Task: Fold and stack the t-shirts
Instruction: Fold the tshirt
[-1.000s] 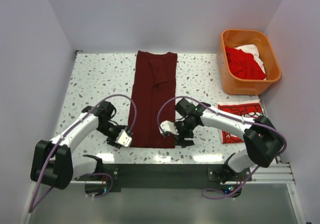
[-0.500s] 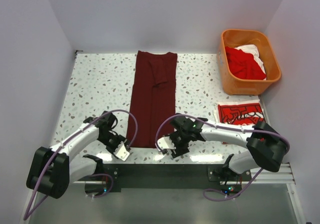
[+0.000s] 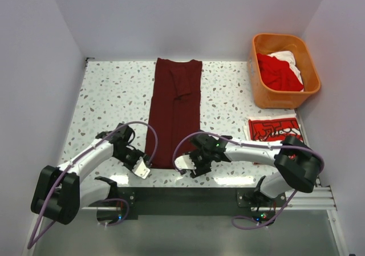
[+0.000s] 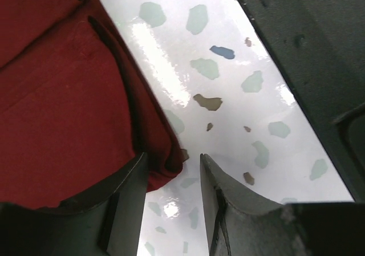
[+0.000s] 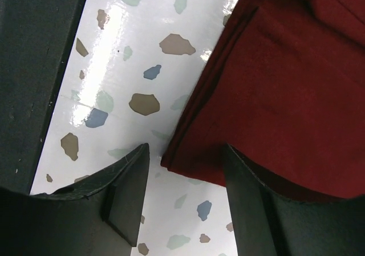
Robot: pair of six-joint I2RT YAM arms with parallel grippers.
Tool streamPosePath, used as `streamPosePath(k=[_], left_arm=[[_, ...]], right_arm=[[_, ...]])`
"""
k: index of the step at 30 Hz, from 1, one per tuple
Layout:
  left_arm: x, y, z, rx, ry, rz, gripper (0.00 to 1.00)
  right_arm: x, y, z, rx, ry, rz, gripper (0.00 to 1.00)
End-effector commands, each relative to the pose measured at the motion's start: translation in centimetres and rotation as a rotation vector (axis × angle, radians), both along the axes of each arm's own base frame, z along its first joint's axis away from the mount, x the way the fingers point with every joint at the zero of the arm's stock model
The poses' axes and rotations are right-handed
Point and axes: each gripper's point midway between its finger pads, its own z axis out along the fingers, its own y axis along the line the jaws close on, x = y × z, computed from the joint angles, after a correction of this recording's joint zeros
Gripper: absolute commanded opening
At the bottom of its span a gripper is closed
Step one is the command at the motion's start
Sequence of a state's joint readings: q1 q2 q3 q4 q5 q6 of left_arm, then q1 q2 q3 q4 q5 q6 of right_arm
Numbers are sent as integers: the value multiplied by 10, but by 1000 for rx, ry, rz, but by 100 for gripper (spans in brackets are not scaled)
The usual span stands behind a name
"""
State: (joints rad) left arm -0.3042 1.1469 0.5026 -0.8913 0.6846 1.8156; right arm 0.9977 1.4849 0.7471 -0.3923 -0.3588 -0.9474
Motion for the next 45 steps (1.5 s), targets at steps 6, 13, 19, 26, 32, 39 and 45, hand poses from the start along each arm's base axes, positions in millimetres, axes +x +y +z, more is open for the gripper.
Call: streamPosePath(k=[6, 13, 19, 26, 32, 39, 45], left_arm=[[14, -22, 37, -137, -85, -40, 42], [21, -23, 29, -129, -60, 1, 42], [17, -16, 6, -77, -56, -41, 44], [-5, -6, -12, -33, -26, -117, 48], [-3, -12, -16, -20, -26, -105, 44], [-1, -21, -20, 3, -1, -91, 18], [-9, -25, -12, -26, 34, -85, 1]], right_arm=[[9, 12, 3, 11, -60, 13, 50], [9, 8, -4, -24, -73, 37, 42], [8, 3, -13, -62, -84, 49, 43], [5, 1, -18, -98, -96, 68, 48], [2, 3, -27, -142, -104, 77, 43], [2, 1, -29, -157, -116, 75, 19], [-2, 2, -16, -103, -126, 79, 0]])
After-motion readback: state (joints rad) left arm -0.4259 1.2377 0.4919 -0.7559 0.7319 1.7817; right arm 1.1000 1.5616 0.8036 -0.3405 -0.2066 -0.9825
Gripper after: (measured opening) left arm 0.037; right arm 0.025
